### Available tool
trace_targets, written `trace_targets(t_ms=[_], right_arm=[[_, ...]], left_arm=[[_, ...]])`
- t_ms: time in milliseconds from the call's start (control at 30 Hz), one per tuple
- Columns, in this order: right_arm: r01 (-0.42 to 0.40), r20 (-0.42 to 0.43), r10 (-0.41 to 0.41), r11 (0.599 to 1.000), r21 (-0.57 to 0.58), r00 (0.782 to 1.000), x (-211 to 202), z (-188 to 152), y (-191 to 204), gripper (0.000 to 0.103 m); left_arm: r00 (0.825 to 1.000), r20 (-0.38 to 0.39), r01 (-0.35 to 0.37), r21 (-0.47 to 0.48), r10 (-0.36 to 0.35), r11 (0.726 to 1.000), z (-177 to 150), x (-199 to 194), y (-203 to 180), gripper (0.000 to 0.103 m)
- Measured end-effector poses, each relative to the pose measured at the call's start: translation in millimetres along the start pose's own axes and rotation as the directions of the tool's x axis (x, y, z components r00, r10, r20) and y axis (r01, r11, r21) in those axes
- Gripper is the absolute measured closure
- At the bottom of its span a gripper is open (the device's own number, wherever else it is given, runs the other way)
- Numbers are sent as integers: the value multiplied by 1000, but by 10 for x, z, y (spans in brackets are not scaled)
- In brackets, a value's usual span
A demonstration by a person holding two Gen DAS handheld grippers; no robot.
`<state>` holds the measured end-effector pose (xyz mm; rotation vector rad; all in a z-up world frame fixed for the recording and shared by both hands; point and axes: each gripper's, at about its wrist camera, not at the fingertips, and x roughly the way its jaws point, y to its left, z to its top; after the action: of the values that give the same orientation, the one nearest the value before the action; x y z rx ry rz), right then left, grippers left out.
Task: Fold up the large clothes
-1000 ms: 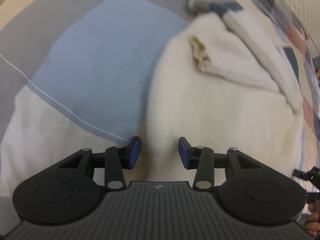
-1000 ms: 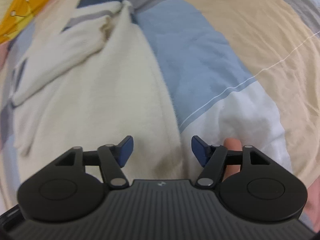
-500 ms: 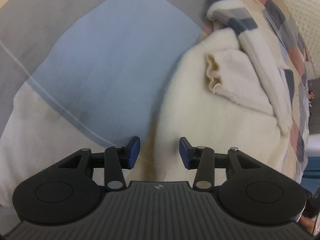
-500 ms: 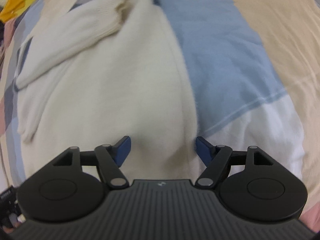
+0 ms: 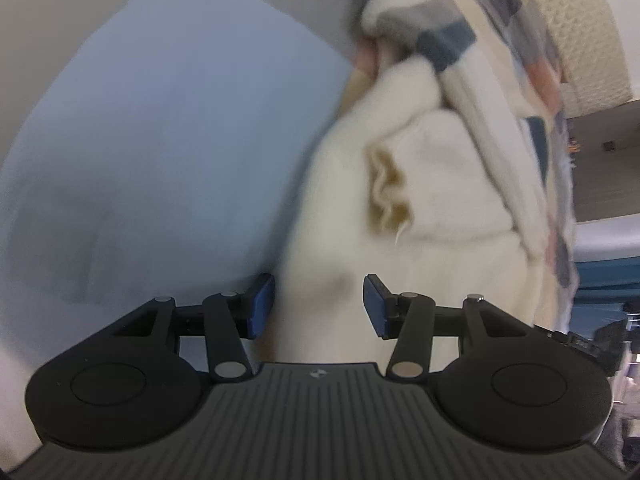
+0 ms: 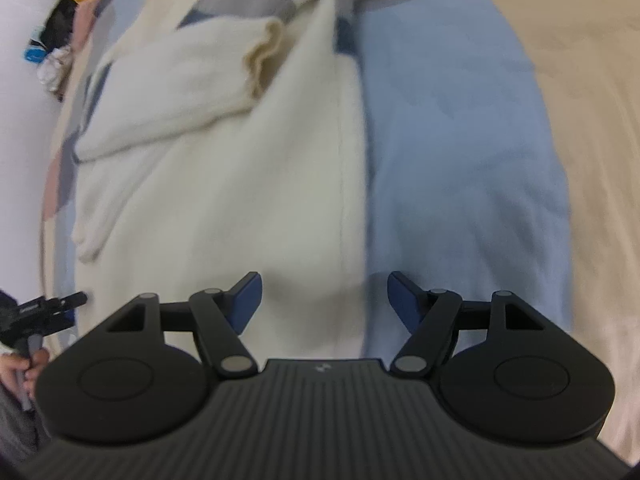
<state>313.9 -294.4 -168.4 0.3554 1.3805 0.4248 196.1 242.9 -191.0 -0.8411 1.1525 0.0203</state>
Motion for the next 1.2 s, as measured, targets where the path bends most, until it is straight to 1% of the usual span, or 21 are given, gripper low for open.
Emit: trace_targets(t_ms=[67,133,200,267,333,433,467,533,600,633,667,700,733,767,800,833,933,1000,1067,1133,1200], right_arm=[[-85,50,86,996,-19,995,12,35,-71,29],[-162,85,165,986,-42,983,64,111,-100,29],[-209,79,214,976,-61,974,151,140,-114,29],[-267,42,272,958,-101,961,204,108,-115,29],[-335,-30,335,930,-150,942,250,56,-84,29],[-385,-129,364,893,-234,923,300,-27,-9,29],[-403,-157,374,885,-234,914,320,-40,-9,29],[-449,-236,401,868,-211,885,392,-73,-6,29],[-485,-298,415,846,-221,860,445,-87,62,29],[-512,-342,429,834,-205,836,468,-134,75,29],[-535,-387,440,825,-183,810,521,-192,119,30],[-560,-442,447,812,-164,777,592,-278,177,30],[-569,-494,429,804,-172,756,639,-323,213,44],[-552,-491,411,813,-184,768,660,-319,225,41],[-548,-490,407,815,-186,771,670,-312,235,41],[-546,-493,401,815,-192,772,696,-313,273,42],[-523,-477,372,820,-234,797,597,-308,249,46],[-499,-467,338,820,-280,817,610,-302,356,55],[-462,-462,278,813,-354,842,612,-338,500,84],[-438,-439,243,792,-425,865,547,-373,635,90],[-435,-410,246,767,-472,878,467,-389,746,91]], left_arm=[[999,10,45,0,-45,999,92,55,31,48],[995,19,94,-3,-94,996,157,96,75,48],[991,12,134,4,-134,991,206,170,83,47],[986,4,166,37,-167,985,236,215,71,47],[981,-9,195,86,-195,977,235,260,29,47],[966,-82,254,150,-244,955,204,325,-47,47],[961,-109,269,179,-252,947,178,344,-88,47],[947,-182,303,226,-265,926,88,368,-150,46],[921,-290,340,276,-259,899,-6,442,-261,46],[912,-330,350,310,-246,884,-59,465,-322,46],[908,-359,348,357,-217,867,-116,481,-402,46],[909,-375,336,392,-185,856,-165,495,-471,46],[905,-391,330,402,-166,854,-206,507,-505,46],[903,-403,319,407,-145,856,-239,536,-539,46],[906,-404,302,412,-124,860,-269,555,-561,47],[912,-397,279,418,-102,865,-294,571,-585,47],[930,-361,225,413,-68,883,-323,576,-621,53],[939,-343,176,396,-33,901,-359,553,-622,65],[949,-314,133,399,-1,907,-418,523,-646,72],[959,-283,101,393,16,914,-474,477,-692,77],[969,-246,77,387,23,919,-514,392,-734,82]])
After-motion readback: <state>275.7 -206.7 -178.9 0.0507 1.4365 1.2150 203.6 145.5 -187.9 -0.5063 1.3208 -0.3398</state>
